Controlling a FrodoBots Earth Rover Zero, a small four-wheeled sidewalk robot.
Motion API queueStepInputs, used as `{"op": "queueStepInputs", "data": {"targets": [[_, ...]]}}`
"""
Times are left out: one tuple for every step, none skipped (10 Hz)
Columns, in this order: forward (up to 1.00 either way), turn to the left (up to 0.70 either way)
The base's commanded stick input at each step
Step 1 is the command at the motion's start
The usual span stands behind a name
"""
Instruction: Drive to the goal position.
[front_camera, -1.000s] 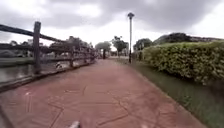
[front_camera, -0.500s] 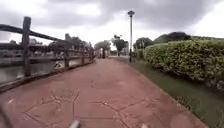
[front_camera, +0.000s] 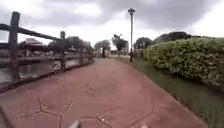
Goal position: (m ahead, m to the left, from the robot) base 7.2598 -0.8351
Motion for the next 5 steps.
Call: {"op": "queueStepInputs", "data": {"targets": [[0.7,0.0],[0.7,0.0],[0.7,0.0],[0.7,0.0],[0.7,0.0]]}}
